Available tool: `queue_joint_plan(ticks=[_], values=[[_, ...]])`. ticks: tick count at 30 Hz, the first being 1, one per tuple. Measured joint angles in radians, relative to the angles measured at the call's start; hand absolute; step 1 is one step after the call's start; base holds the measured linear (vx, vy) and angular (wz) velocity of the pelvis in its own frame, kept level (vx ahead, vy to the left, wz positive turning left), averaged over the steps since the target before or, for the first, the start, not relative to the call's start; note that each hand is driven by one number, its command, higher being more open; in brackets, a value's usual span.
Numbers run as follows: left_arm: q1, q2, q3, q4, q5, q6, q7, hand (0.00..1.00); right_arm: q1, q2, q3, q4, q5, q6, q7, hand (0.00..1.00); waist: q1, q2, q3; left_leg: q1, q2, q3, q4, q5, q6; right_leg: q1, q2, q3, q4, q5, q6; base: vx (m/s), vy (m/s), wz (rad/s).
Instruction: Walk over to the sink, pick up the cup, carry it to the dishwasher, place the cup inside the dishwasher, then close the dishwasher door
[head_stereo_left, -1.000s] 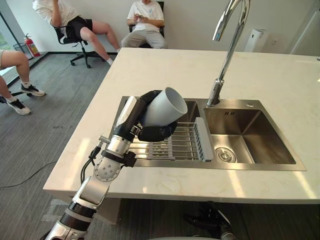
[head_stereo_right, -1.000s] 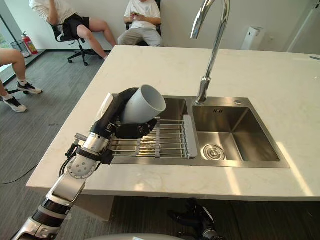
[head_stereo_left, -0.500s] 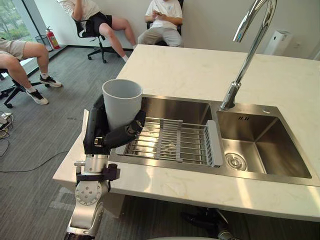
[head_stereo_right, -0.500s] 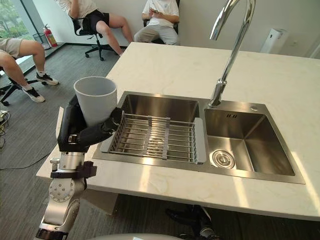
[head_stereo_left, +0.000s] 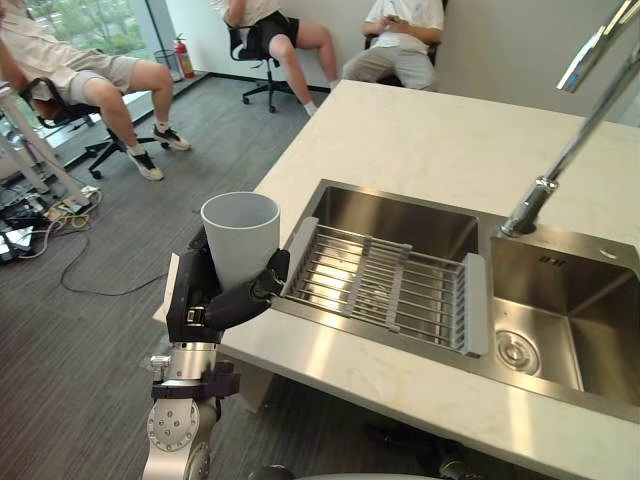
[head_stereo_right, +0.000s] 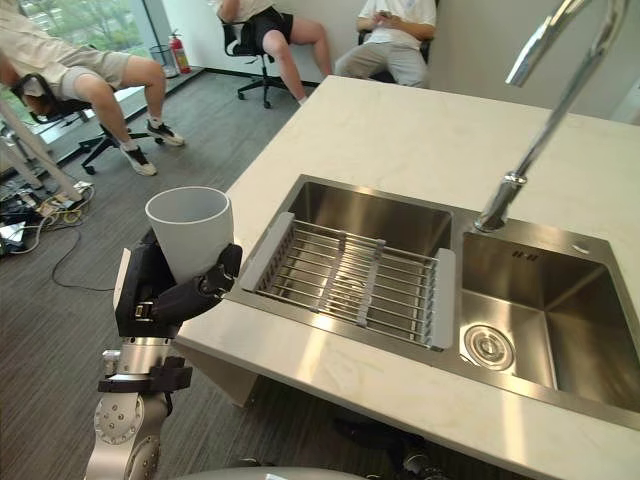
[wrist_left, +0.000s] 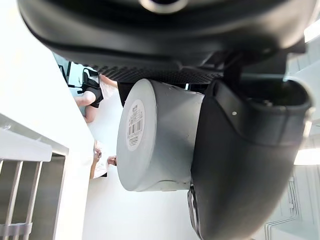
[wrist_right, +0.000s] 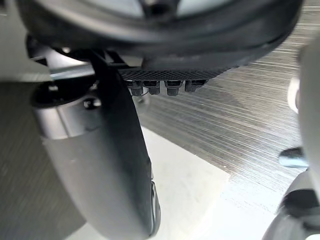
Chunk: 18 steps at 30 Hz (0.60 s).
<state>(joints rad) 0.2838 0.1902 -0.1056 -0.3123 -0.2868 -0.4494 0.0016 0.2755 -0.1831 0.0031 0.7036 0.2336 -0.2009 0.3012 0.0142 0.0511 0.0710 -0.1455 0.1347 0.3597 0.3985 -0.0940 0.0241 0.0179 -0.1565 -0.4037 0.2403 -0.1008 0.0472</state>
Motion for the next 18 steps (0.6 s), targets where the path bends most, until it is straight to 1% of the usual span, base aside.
queue_joint_plan(ticks=[1,2,3,4,5,6,7,9,10,11,12,14,15,16,18], values=[[-0.02,-0.004,-0.022,0.0,-0.009,-0.032,-0.003,0.0,0.02,0.013,-0.023,-0.002,0.013,-0.017,-0.006,1.0,-0.03,0.004,-0.013,-0.007,-0.042,-0.05,-0.104,0.041,0.014,-0.022,0.037,0.007,-0.051,-0.014,-0.014,-0.17,0.057,1.75],[-0.042,0.009,-0.027,-0.005,-0.011,-0.044,-0.005,0.0,0.029,0.03,-0.042,-0.007,0.013,-0.026,-0.006,1.0,-0.047,-0.032,-0.019,0.024,-0.066,-0.024,-0.172,0.031,0.03,-0.041,0.01,-0.01,-0.08,0.038,-0.05,-0.08,0.012,2.05],[-0.116,-0.01,-0.071,0.03,-0.038,-0.079,-0.008,0.0,0.005,0.016,-0.07,0.016,0.011,-0.028,-0.02,1.0,-0.055,0.016,0.007,0.058,0.022,0.122,-0.098,-0.075,-0.004,-0.059,-0.016,-0.089,0.006,0.013,-0.017,0.03,-0.001,1.29],[-0.131,-0.014,-0.081,0.04,-0.044,-0.081,-0.008,0.0,-0.002,0.008,-0.074,0.022,0.009,-0.027,-0.025,1.0,-0.054,0.019,0.014,0.071,0.03,0.138,-0.1,-0.079,-0.02,-0.061,-0.021,-0.097,0.024,0.012,-0.018,0.03,0.103,1.36],[-0.188,-0.016,-0.125,0.09,-0.05,-0.078,-0.009,0.0,-0.026,-0.011,-0.084,0.043,-0.001,-0.016,-0.045,1.0,-0.059,0.027,0.028,0.121,0.015,0.191,-0.157,-0.05,-0.055,-0.066,-0.077,-0.126,0.086,0.008,-0.018,-0.05,0.176,0.88],[-0.209,-0.008,-0.158,0.103,-0.049,-0.063,-0.007,0.0,-0.032,-0.014,-0.087,0.039,-0.001,-0.016,-0.058,1.0,-0.058,0.024,0.031,0.147,-0.031,0.18,-0.204,-0.031,-0.046,-0.06,-0.122,-0.143,0.12,0.007,-0.017,-0.09,0.218,0.85],[-0.209,-0.003,-0.169,0.103,-0.049,-0.063,-0.006,0.0,-0.036,-0.015,-0.087,0.033,0.002,-0.016,-0.063,1.0,-0.058,0.023,0.032,0.154,-0.047,0.173,-0.216,-0.029,-0.039,-0.049,-0.137,-0.147,0.125,0.006,-0.015,-0.17,0.207,0.5],[-0.21,0.007,-0.194,0.103,-0.049,-0.063,-0.004,0.0,-0.045,0.009,-0.085,0.005,0.019,-0.021,-0.067,1.0,-0.057,0.016,0.032,0.153,-0.102,0.142,-0.234,-0.037,-0.003,-0.033,-0.177,-0.153,0.111,0.006,-0.01,-0.2,0.236,0.43],[-0.21,0.007,-0.198,0.103,-0.05,-0.063,-0.005,0.0,-0.044,0.015,-0.085,-0.002,0.019,-0.021,-0.068,1.0,-0.055,0.016,0.033,0.148,-0.114,0.132,-0.238,-0.036,0.0,-0.034,-0.181,-0.147,0.103,0.005,-0.011,-0.19,0.269,0.57],[-0.21,0.006,-0.204,0.103,-0.051,-0.063,-0.005,0.0,-0.039,0.028,-0.085,-0.008,0.019,-0.021,-0.068,1.0,-0.058,0.016,0.033,0.131,-0.134,0.108,-0.239,-0.036,0.006,-0.038,-0.179,-0.115,0.088,0.006,-0.011,-0.14,0.243,0.65],[-0.21,0.005,-0.212,0.104,-0.05,-0.063,-0.003,0.0,-0.028,0.04,-0.081,-0.008,0.019,-0.019,-0.068,1.0,-0.057,0.014,0.034,0.122,-0.146,0.089,-0.239,-0.038,0.009,-0.042,-0.165,-0.067,0.073,0.004,-0.009,-0.08,0.176,0.69],[-0.211,0.007,-0.223,0.105,-0.047,-0.063,0.001,0.0,-0.003,0.047,-0.074,-0.007,0.018,-0.018,-0.067,1.0,-0.06,0.011,0.036,0.121,-0.157,0.069,-0.235,-0.041,0.014,-0.037,-0.146,-0.019,0.067,0.002,-0.006,-0.02,0.11,0.6],[-0.212,0.007,-0.226,0.105,-0.044,-0.064,0.014,0.0,0.015,0.049,-0.065,-0.003,0.018,-0.014,-0.064,1.0,-0.058,0.005,0.038,0.122,-0.164,0.063,-0.233,-0.046,0.023,-0.038,-0.136,-0.003,0.075,0.002,-0.007,0.01,0.093,0.46],[-0.213,0.007,-0.226,0.105,-0.044,-0.064,0.025,0.0,0.016,0.049,-0.063,-0.001,0.017,-0.011,-0.064,1.0,-0.058,-0.003,0.043,0.121,-0.166,0.061,-0.232,-0.047,0.023,-0.04,-0.133,0.002,0.077,0.0,-0.008,0.02,0.093,0.26],[-0.224,0.01,-0.226,0.105,-0.04,-0.059,0.052,0.0,0.016,0.049,-0.054,0.0,0.017,-0.011,-0.063,1.0,-0.06,-0.006,0.044,0.112,-0.169,0.048,-0.222,-0.045,0.021,-0.04,-0.107,0.045,0.067,-0.012,-0.004,0.03,0.039,0.17]])
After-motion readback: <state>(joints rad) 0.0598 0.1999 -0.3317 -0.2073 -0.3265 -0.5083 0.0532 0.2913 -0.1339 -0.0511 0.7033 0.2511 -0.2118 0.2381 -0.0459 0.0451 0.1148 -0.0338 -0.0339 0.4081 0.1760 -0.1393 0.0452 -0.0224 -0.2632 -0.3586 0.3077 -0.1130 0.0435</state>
